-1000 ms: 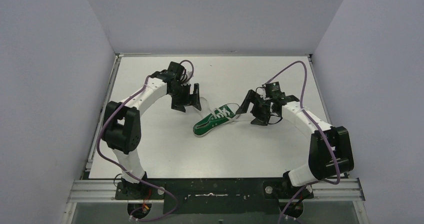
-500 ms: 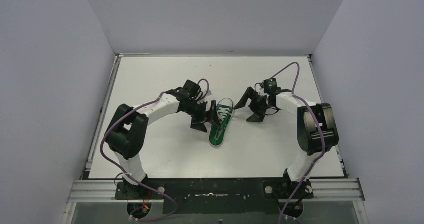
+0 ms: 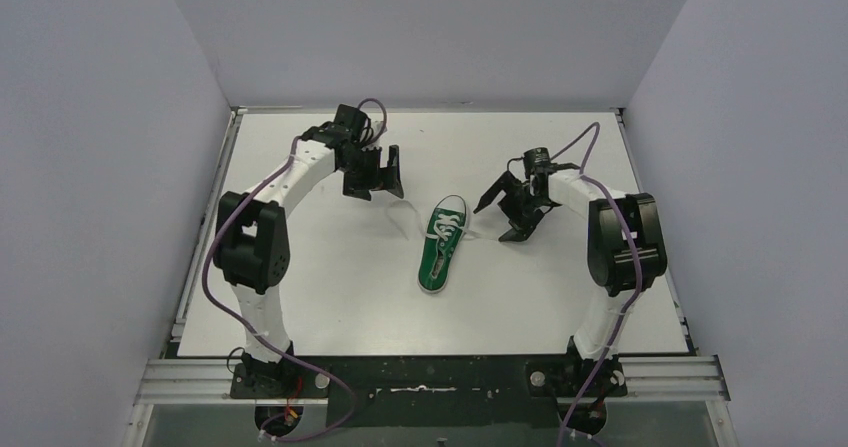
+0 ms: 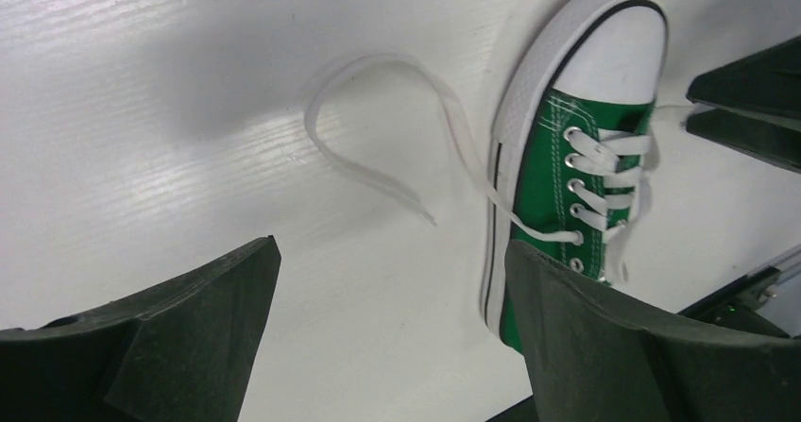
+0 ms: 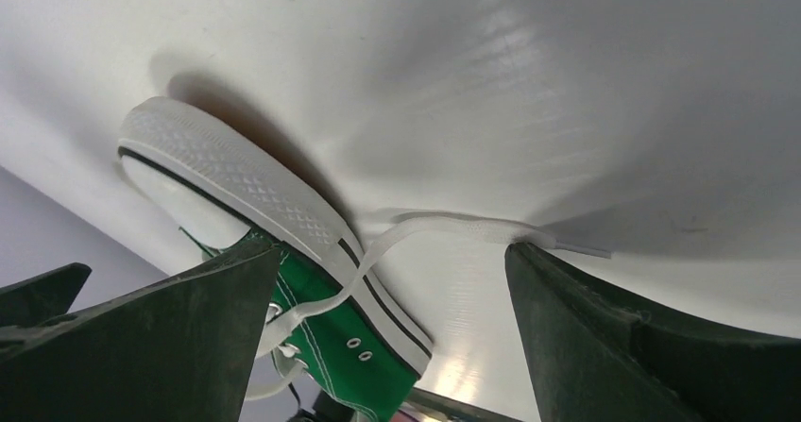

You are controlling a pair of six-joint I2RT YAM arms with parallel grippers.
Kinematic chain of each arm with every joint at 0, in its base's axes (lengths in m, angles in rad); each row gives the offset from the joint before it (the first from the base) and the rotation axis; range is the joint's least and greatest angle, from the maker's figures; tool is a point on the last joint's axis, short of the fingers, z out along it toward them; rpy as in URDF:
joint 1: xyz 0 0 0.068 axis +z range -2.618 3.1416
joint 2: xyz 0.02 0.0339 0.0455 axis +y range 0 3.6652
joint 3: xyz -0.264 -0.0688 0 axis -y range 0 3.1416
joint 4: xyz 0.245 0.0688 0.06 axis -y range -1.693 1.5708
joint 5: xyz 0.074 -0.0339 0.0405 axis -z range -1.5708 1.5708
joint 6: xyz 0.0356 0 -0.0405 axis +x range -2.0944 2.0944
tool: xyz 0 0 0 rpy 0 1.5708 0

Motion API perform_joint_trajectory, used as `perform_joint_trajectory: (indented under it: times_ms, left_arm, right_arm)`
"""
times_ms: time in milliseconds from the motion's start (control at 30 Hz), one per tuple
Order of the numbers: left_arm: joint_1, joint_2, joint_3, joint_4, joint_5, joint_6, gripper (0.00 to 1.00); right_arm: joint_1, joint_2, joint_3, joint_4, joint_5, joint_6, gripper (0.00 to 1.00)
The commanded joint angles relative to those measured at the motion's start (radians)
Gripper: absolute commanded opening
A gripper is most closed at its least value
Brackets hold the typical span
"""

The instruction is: Tie the shoes

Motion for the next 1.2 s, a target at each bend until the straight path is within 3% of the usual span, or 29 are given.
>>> perform_joint_trajectory:
  times_ms: [0, 167, 300, 400, 467, 533, 567, 700, 833, 933, 1033, 1167]
  left_arm:
    - [-0.016, 0.113, 0.126, -0.119, -0.053, 0.074, 0.84]
    - [-0.04, 0.21, 0.227, -0.171, -0.093, 0.056, 0.79]
    - [-0.041, 0.261, 0.23, -0.203, -0.113, 0.052, 0.61]
    - [-0.04, 0.251, 0.189, -0.2, -0.115, 0.054, 0.41]
    - [-0.033, 0.223, 0.153, -0.198, -0.135, 0.052, 0.21]
    - [-0.012, 0.185, 0.106, -0.195, -0.151, 0.051, 0.02]
    - [-0.002, 0.164, 0.082, -0.196, -0.164, 0.05, 0.0]
    - [0.03, 0.02, -0.064, -0.184, -0.25, 0.036, 0.0]
    - [0.053, -0.125, -0.199, -0.211, -0.363, 0.017, 0.0]
    - [0.06, -0.177, -0.263, -0.092, -0.142, 0.099, 0.02]
    - [0.02, -0.131, -0.202, -0.026, -0.098, 0.119, 0.48]
    - [-0.033, 0.024, -0.007, -0.058, -0.142, 0.116, 0.58]
  right_arm:
    - [0.039, -0.017, -0.005, -0.024, 0.092, 0.225, 0.94]
    - [0.069, 0.002, -0.042, 0.017, 0.101, 0.351, 0.89]
    - [0.083, 0.005, -0.08, 0.055, 0.131, 0.413, 0.81]
    - [0.084, 0.004, -0.101, 0.051, 0.147, 0.438, 0.69]
    - [0.083, -0.012, -0.111, 0.041, 0.2, 0.431, 0.62]
    - [0.072, -0.03, -0.122, 0.031, 0.242, 0.41, 0.45]
    - [0.065, -0.036, -0.129, 0.03, 0.248, 0.401, 0.36]
    - [0.011, -0.078, -0.155, 0.003, 0.263, 0.344, 0.01]
    - [-0.053, -0.154, -0.156, -0.067, 0.307, 0.224, 0.0]
    - [-0.093, -0.213, -0.142, -0.122, 0.32, 0.114, 0.0]
    - [-0.103, -0.249, -0.111, -0.17, 0.31, -0.01, 0.0]
    - [-0.107, -0.297, -0.084, -0.192, 0.268, -0.133, 0.0]
